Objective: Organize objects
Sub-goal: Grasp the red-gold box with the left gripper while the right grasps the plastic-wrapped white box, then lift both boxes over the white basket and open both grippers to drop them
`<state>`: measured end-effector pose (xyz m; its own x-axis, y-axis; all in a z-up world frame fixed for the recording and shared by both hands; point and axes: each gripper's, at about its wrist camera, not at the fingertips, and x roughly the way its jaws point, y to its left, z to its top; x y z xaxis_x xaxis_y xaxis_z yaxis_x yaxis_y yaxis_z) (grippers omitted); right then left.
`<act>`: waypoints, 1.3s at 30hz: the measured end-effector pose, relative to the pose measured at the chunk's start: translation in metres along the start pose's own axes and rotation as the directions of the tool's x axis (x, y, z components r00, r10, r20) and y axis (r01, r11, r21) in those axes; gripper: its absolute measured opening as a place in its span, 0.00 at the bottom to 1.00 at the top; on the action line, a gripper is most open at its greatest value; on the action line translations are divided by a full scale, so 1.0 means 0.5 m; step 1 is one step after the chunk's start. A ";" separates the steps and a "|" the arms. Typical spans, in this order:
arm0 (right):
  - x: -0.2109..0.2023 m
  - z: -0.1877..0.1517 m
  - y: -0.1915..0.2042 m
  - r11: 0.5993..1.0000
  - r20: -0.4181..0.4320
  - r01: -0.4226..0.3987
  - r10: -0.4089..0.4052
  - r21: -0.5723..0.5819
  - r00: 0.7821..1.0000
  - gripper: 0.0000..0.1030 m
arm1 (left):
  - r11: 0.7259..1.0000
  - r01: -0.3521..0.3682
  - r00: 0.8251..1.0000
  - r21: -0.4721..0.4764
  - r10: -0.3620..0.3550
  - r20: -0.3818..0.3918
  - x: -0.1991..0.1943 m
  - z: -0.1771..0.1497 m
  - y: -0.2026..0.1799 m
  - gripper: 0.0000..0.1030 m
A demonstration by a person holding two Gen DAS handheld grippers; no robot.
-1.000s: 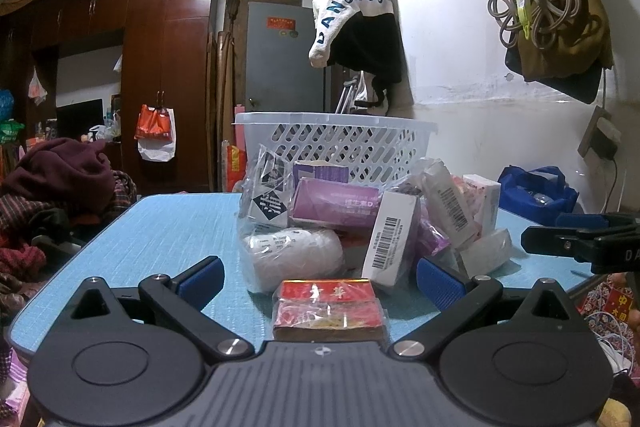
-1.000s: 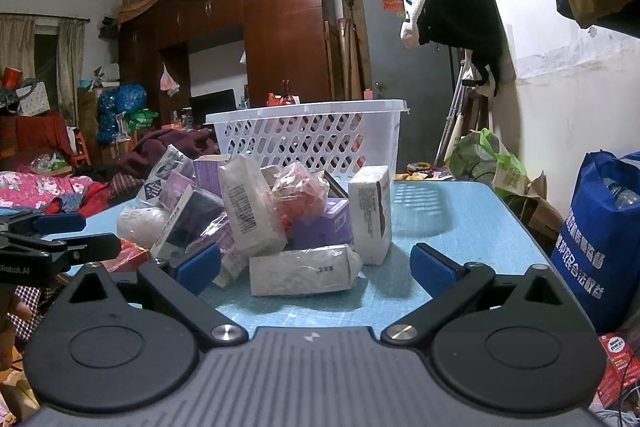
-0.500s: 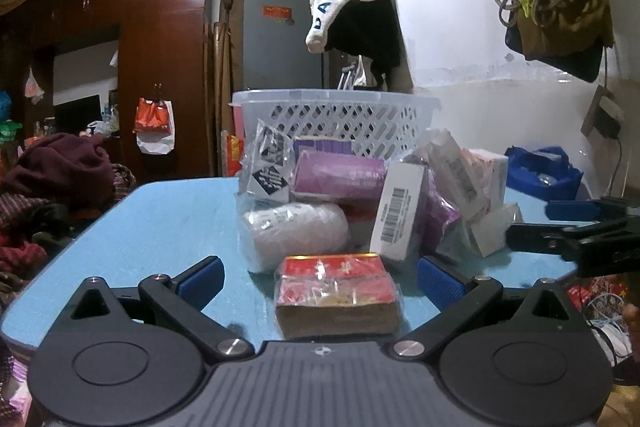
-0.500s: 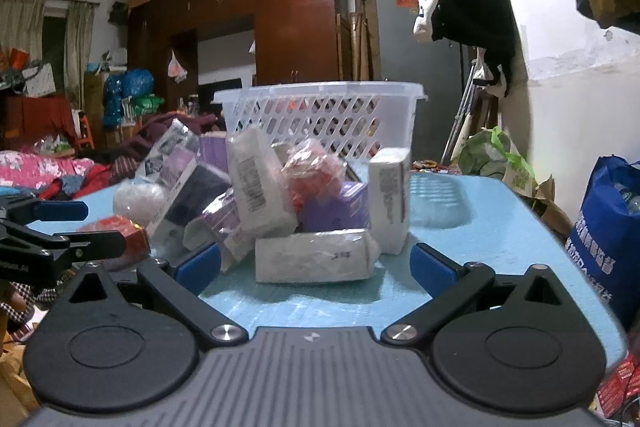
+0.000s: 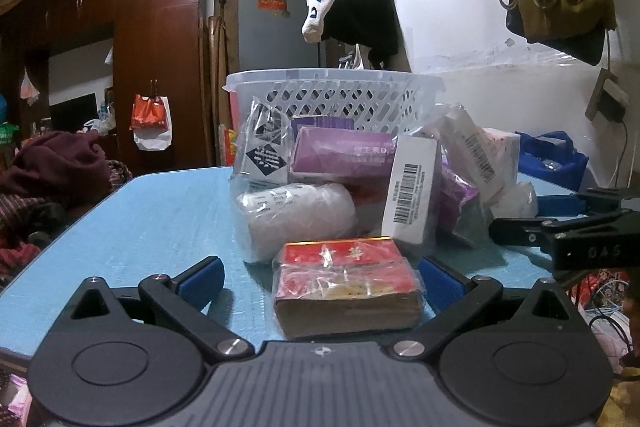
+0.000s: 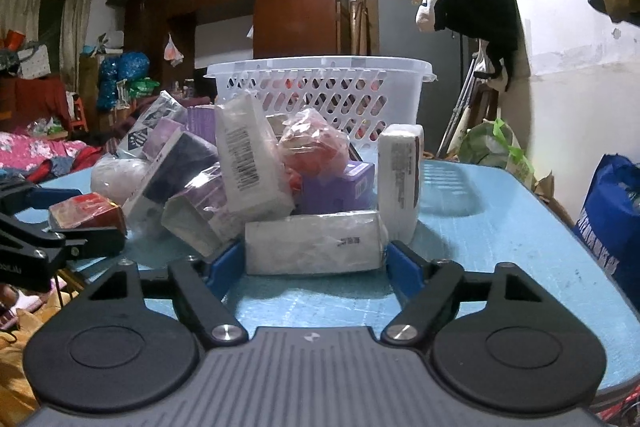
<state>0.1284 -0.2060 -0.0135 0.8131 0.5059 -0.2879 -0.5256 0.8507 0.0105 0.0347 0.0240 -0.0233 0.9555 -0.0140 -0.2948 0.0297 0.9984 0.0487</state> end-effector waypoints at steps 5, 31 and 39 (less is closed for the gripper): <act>-0.019 0.000 -0.009 1.000 0.011 -0.004 0.004 0.014 1.000 0.76 | 1.000 0.003 1.000 0.004 -0.003 0.026 -0.010 -0.002 -0.002 0.68; -0.070 0.014 -0.034 0.999 -0.039 0.019 -0.020 -0.028 0.999 0.76 | 0.998 -0.025 0.999 -0.058 0.027 0.044 -0.035 0.026 0.064 0.64; -0.070 0.011 -0.046 1.000 -0.031 0.030 -0.030 -0.003 0.999 0.76 | 0.997 -0.030 0.998 -0.075 0.034 0.049 -0.033 0.027 0.074 0.64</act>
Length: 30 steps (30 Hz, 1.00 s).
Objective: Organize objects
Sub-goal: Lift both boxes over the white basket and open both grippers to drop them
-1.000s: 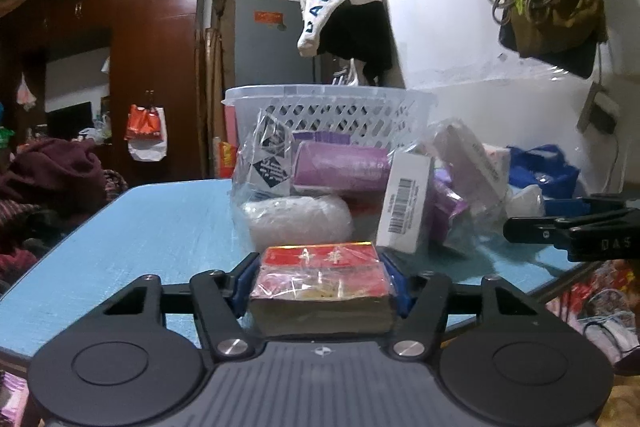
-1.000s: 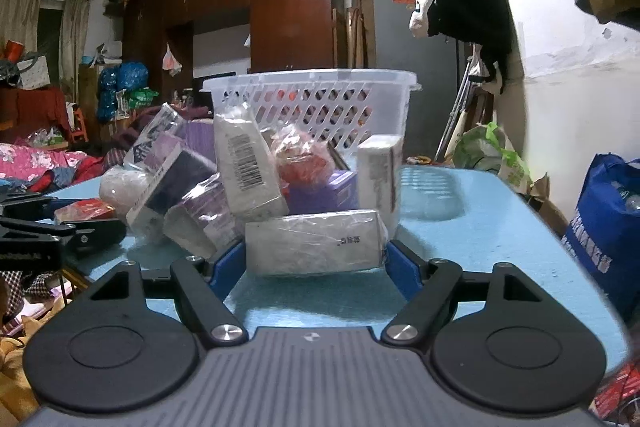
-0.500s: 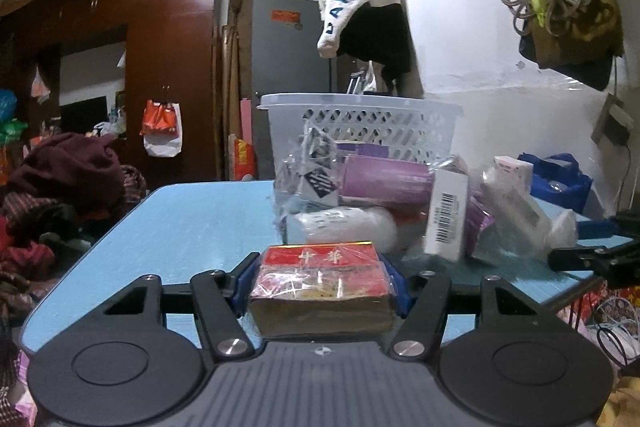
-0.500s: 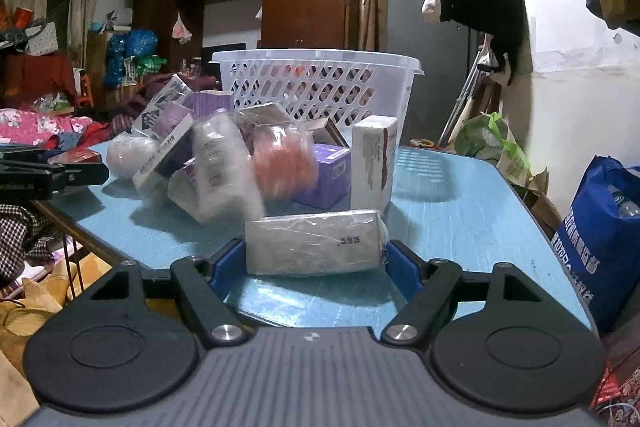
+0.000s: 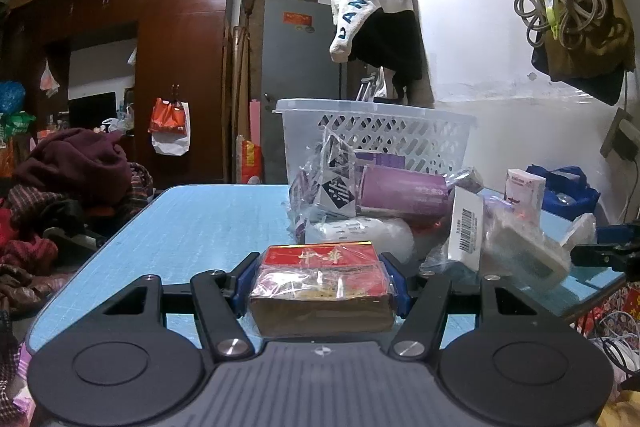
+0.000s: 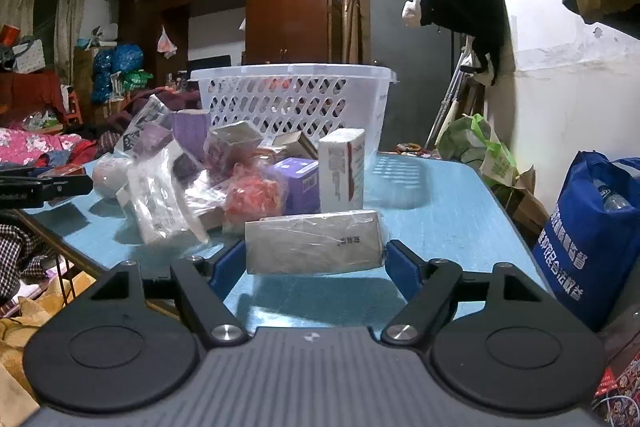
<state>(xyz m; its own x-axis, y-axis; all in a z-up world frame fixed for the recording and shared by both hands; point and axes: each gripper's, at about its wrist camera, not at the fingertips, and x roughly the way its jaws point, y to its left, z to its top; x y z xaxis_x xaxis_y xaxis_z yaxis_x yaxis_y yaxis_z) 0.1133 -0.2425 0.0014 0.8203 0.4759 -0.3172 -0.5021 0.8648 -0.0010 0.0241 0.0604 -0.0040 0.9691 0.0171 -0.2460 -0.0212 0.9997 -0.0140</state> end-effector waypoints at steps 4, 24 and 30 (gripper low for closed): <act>-0.006 0.003 -0.008 1.000 0.017 0.008 -0.008 0.018 1.000 0.76 | 1.000 -0.001 1.000 -0.006 0.001 0.013 -0.006 0.001 0.007 0.64; 0.172 0.308 0.020 0.996 0.140 0.065 -0.055 -0.063 0.989 0.76 | 0.998 0.067 0.998 -0.021 -0.066 0.022 0.227 0.349 -0.020 0.64; 0.270 0.358 0.017 0.993 0.049 0.083 -0.079 -0.088 0.996 0.76 | 0.998 0.055 0.995 -0.027 -0.056 -0.081 0.344 0.377 -0.032 0.64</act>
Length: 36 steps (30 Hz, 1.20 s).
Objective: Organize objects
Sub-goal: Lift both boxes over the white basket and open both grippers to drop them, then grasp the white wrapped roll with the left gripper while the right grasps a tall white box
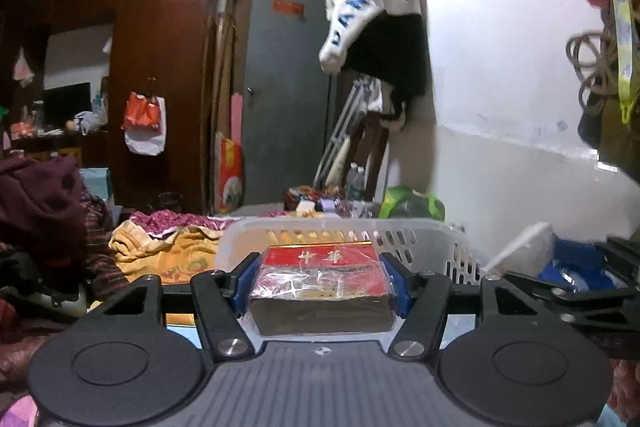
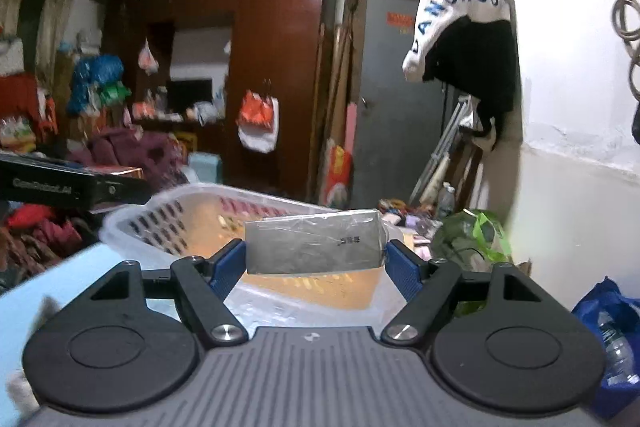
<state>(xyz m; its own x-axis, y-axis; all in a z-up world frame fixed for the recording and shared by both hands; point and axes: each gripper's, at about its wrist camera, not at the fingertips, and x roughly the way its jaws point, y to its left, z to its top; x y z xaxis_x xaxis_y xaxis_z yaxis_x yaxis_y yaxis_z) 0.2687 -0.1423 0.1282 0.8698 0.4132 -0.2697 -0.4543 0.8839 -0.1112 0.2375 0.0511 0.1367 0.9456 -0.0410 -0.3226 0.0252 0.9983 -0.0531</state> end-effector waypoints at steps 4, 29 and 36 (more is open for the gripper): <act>0.012 -0.003 -0.005 1.000 -0.025 -0.023 0.023 0.004 0.999 0.95 | 1.000 -0.004 1.000 -0.014 0.004 -0.013 0.026 -0.003 0.007 0.96; -0.426 -0.434 0.098 0.979 0.138 -0.201 0.193 0.044 0.971 1.00 | 0.999 0.049 0.988 0.008 -0.050 0.143 -0.314 -0.351 0.022 0.99; -0.426 -0.430 0.113 0.983 0.213 -0.180 0.170 0.028 0.962 0.97 | 0.999 0.042 0.984 0.008 -0.042 0.170 -0.317 -0.368 0.023 0.99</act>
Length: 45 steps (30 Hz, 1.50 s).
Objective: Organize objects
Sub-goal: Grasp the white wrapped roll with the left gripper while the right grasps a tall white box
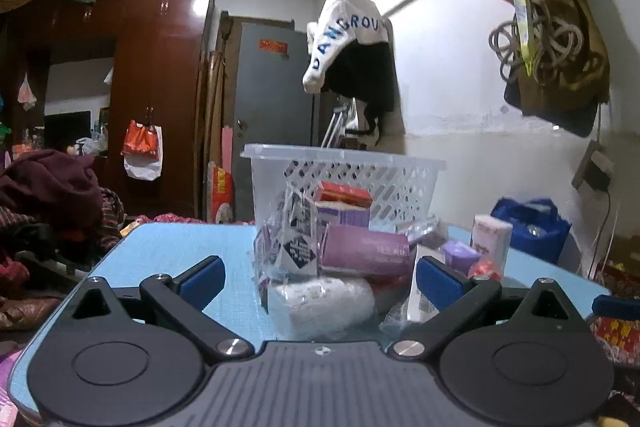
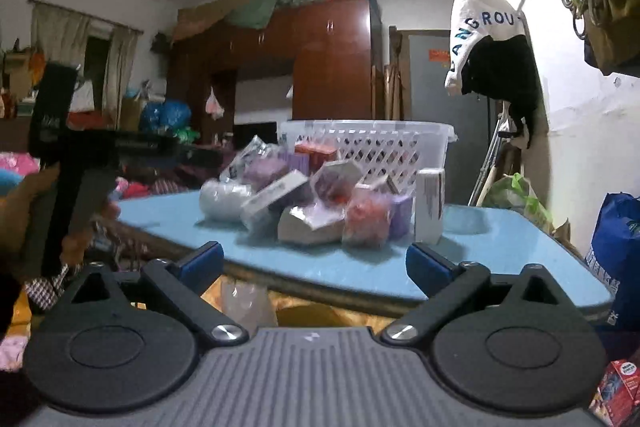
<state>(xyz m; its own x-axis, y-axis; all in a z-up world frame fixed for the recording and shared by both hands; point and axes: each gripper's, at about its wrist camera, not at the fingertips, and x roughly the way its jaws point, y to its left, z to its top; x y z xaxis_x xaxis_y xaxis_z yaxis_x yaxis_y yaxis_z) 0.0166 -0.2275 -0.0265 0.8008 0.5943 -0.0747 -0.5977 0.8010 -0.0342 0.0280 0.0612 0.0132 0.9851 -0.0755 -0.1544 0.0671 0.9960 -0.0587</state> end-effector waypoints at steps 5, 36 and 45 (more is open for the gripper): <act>0.023 0.007 -0.013 0.997 0.028 0.070 -0.069 -0.039 0.997 0.97 | 1.000 -0.022 1.000 0.009 0.022 0.002 0.006 -0.010 -0.006 0.99; 0.254 0.096 -0.146 0.969 -0.207 0.246 -0.233 0.040 0.950 0.58 | 0.992 -0.117 0.984 0.055 0.123 -0.129 0.098 -0.029 -0.036 0.99; 0.246 0.098 -0.145 0.973 -0.198 0.225 -0.212 0.046 0.957 0.34 | 0.992 -0.118 0.979 0.053 0.125 -0.161 0.108 -0.031 -0.044 0.89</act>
<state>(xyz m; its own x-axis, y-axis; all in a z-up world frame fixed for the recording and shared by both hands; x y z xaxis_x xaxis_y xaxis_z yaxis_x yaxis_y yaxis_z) 0.1602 -0.2089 0.0154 0.8852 0.3848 -0.2613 -0.3996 0.9167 -0.0040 0.0774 0.0346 -0.0090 0.9473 0.0427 -0.3174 -0.0409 0.9991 0.0125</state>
